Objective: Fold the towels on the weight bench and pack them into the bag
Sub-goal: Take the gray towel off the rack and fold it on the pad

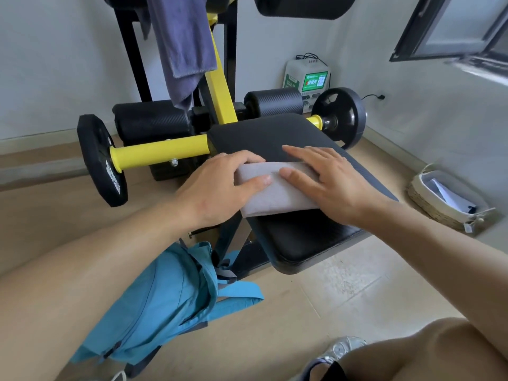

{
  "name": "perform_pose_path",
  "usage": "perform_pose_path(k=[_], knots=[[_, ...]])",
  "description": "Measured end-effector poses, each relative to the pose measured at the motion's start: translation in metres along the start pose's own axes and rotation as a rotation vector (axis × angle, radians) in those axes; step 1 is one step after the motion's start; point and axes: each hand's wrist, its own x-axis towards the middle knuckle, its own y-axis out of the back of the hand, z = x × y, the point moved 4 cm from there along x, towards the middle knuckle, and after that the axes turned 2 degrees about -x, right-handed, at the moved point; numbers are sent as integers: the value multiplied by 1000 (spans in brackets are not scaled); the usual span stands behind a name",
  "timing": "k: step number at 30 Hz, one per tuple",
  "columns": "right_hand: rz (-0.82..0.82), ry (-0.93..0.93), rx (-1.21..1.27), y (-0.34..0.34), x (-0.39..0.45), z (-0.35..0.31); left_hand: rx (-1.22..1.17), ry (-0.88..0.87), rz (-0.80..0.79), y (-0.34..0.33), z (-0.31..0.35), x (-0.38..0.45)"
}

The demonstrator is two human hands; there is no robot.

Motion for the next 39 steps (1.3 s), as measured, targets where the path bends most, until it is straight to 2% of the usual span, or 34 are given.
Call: perform_pose_path(k=[3,6,10,15,19,22,26,29,32,34,37,39], knots=[[-41,-138,161,8,-6,19,-292,50,-26,6,-3,-3],[-69,-157,255,10,-8,25,-364,55,-71,10,-6,-6],[67,-41,425,16,-8,10,-347,88,-162,15,-4,-10],[151,183,526,21,-8,-26,-250,64,-229,18,17,-25],[171,220,638,15,-2,-49,-311,97,-90,19,20,-28],[159,124,761,3,4,-51,-492,216,68,24,9,-30],[31,119,850,-16,3,-67,-811,340,210,26,-1,-33],[-47,194,879,-26,-1,-83,-920,383,278,31,-2,-34],[-71,212,820,-34,-2,-93,-979,396,293,34,1,-37],[-61,224,753,-39,-2,-96,-988,403,369,40,-5,-36],[-108,242,628,-48,0,-98,-885,433,525,55,-22,-34],[-128,231,601,-51,1,-99,-791,423,521,62,-34,-34]])
